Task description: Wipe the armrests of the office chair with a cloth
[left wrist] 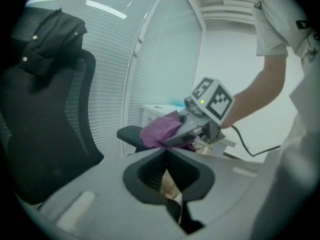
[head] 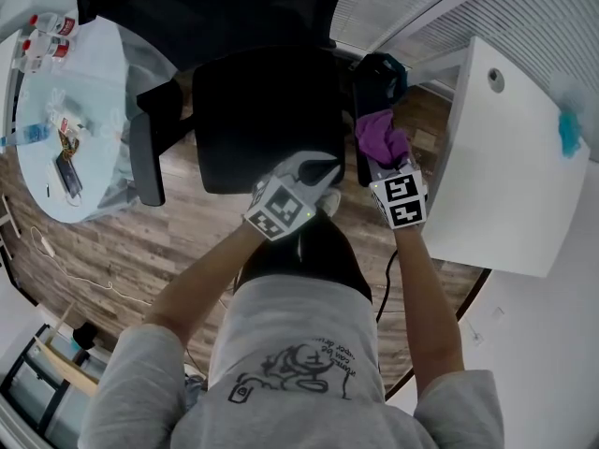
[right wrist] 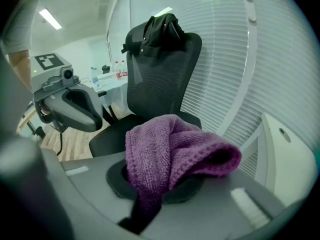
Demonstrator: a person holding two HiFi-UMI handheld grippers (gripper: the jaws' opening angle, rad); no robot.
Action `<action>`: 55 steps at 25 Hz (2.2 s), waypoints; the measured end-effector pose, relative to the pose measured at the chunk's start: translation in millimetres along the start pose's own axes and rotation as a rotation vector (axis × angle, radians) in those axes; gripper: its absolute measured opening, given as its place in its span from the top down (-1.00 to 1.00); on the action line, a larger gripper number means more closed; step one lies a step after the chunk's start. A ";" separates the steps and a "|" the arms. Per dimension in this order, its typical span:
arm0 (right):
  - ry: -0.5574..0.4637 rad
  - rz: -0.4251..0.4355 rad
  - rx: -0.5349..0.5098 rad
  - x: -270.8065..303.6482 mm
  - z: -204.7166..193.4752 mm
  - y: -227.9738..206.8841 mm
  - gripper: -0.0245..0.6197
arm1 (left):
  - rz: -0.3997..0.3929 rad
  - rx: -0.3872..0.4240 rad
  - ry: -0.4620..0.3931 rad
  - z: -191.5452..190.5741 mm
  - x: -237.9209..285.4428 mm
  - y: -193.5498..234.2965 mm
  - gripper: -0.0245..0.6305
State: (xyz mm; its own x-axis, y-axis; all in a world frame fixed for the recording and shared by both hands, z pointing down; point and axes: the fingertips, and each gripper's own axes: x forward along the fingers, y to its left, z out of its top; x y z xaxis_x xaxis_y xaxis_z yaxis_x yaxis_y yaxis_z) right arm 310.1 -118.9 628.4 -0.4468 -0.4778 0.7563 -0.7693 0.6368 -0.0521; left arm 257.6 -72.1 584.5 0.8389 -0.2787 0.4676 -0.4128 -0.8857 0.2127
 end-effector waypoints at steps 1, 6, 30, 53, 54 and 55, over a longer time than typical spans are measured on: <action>-0.001 0.001 0.007 -6.2 -6.2 6.3 0.80 | -0.001 0.001 0.001 0.0 -0.1 -0.9 0.92; 0.004 -0.003 0.025 -33.7 -35.9 33.9 0.80 | -0.007 0.005 0.008 -0.1 -0.6 -5.1 0.92; -0.275 -0.053 0.121 -130.7 49.3 29.9 0.80 | 0.053 0.009 -0.153 117.0 -52.1 -29.3 0.92; -0.602 -0.092 0.039 -333.1 191.0 66.1 0.80 | 0.237 0.030 -0.480 305.9 -185.0 -95.3 0.92; -0.604 -0.083 0.037 -332.8 191.6 66.1 0.80 | 0.247 0.038 -0.474 304.9 -186.0 -95.1 0.92; -0.603 -0.072 0.036 -332.5 192.0 66.8 0.80 | 0.259 0.048 -0.464 302.9 -187.5 -95.2 0.92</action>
State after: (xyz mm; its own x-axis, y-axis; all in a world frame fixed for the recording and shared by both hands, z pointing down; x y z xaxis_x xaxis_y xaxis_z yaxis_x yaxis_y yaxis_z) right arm 319.6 -33.7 248.2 -0.5651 -0.7842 0.2563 -0.8174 0.5743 -0.0450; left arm 247.1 -48.0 216.7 0.7849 -0.6159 0.0682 -0.6196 -0.7790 0.0957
